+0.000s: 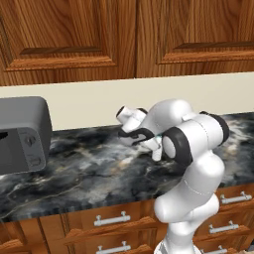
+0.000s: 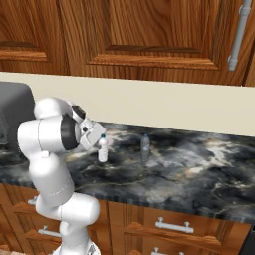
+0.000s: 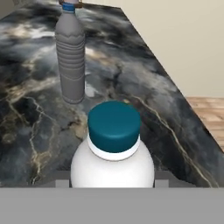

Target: Take the bottled waters from the counter and place them in the freezer to freeze. Close the freezer door after placing the bottles.

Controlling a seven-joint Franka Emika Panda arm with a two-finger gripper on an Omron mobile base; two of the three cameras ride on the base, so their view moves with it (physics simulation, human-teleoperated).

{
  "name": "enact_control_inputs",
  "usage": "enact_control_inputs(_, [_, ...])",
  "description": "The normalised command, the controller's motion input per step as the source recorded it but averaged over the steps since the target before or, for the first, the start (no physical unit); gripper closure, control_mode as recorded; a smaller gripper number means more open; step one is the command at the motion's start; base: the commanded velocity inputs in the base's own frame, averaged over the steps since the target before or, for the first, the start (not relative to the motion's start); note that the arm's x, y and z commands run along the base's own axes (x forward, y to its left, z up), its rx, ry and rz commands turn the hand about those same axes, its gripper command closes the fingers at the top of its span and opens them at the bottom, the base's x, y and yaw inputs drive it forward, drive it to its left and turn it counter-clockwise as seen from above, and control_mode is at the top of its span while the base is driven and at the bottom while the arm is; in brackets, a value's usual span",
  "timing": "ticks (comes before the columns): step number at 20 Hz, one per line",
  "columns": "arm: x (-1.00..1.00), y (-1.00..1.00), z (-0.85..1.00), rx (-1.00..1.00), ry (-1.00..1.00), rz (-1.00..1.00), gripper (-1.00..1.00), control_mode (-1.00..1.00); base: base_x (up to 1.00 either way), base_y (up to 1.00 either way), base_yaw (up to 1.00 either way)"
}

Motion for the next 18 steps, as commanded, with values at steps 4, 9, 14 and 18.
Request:
enact_control_inputs(4, [-0.56, 0.00, 0.56, -0.01, 0.00, -0.04, 1.00, -1.00, 0.00, 0.00, 0.00])
enact_control_inputs(9, [-0.89, -0.04, 0.53, 0.00, 0.03, -0.02, 1.00, -1.00, 0.00, 0.00, 0.00])
enact_control_inputs(14, [-1.00, -0.06, 0.57, 0.00, -0.01, 0.07, 1.00, -1.00, 0.00, 0.00, 0.00])
enact_control_inputs(18, [-0.70, -0.01, 0.71, 0.00, 0.00, 0.24, 1.00, -1.00, 0.00, 0.00, 0.00])
